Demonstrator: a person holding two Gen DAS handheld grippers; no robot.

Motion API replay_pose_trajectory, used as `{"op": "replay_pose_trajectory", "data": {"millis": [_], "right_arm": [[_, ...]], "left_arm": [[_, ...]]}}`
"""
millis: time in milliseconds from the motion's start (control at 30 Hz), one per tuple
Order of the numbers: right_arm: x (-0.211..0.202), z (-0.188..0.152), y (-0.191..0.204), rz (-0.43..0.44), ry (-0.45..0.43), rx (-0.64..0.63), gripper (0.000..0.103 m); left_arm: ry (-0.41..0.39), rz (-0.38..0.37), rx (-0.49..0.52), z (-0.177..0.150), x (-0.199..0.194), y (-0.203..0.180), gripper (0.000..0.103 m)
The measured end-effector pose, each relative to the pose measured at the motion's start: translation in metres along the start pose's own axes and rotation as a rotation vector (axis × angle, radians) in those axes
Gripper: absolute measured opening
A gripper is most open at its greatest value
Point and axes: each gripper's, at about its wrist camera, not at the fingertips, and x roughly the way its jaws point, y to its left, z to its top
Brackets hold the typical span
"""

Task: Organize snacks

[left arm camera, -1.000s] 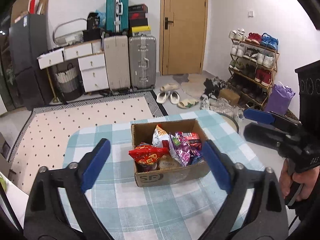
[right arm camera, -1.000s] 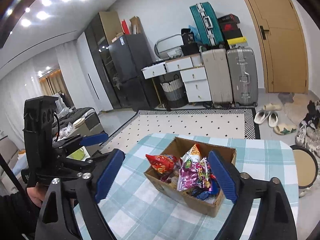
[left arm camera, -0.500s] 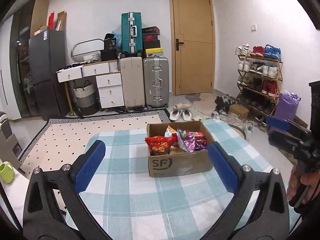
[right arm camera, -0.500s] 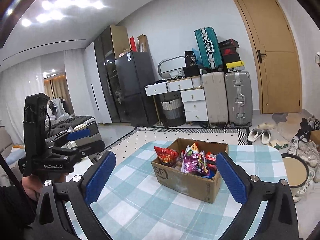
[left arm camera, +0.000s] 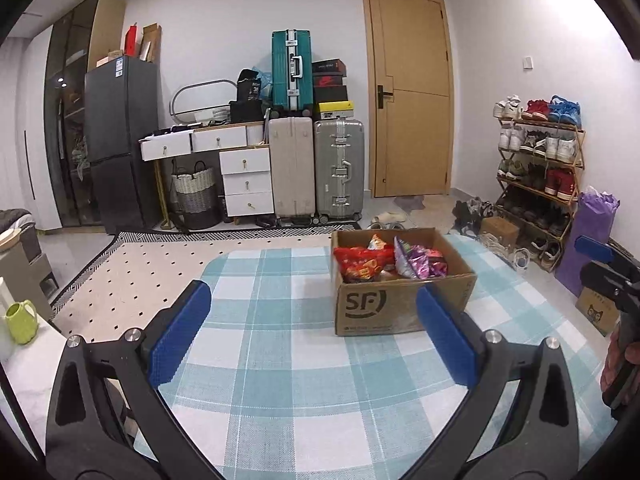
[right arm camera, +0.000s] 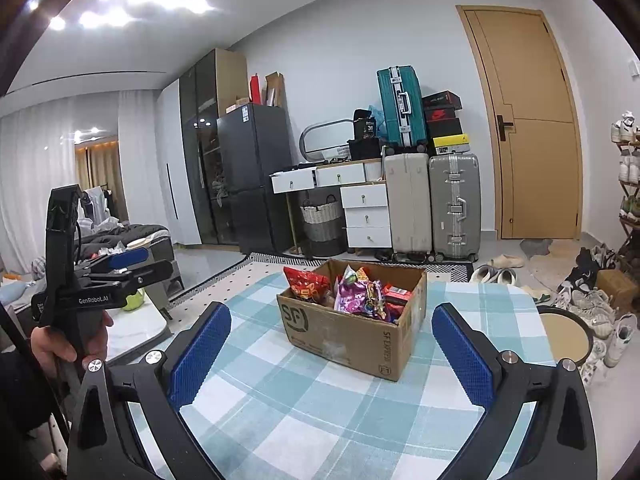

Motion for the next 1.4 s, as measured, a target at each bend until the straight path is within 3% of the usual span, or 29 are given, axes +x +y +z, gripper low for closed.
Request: {"op": "replay_pose_trajectory", "data": {"millis": [267,500,633,867,1400], "right_arm": [[0.03,-0.047,-0.007,-0.034,0.039,-0.019,0.102],[0.044,-0.084,-0.019,-0.077,0.08,-0.003,0.103],[0.041,-0.086,-0.02,-0.084,0.053,-0.002,0.103],[0.04,-0.086,-0.012,-0.095,0.043,-0.049,0.103],[0.036,-0.084,-0.016,-0.094,0.049,-0.023,0.103]], "left_arm": [[0.067,0.013,-0.083,-0.058,0.051,0.01,0.103],[0.071,0.035,-0.1,-0.108,0.092,0.013,0.103],[0.022,0.047,-0.109,-0.115,0.091,0.013,0.103],[-0.041,0.059,-0.029,-0.118,0.084,-0.002,0.103],[-0.056,0.06,-0.043,-0.11,0.071,-0.001,0.103]]}}
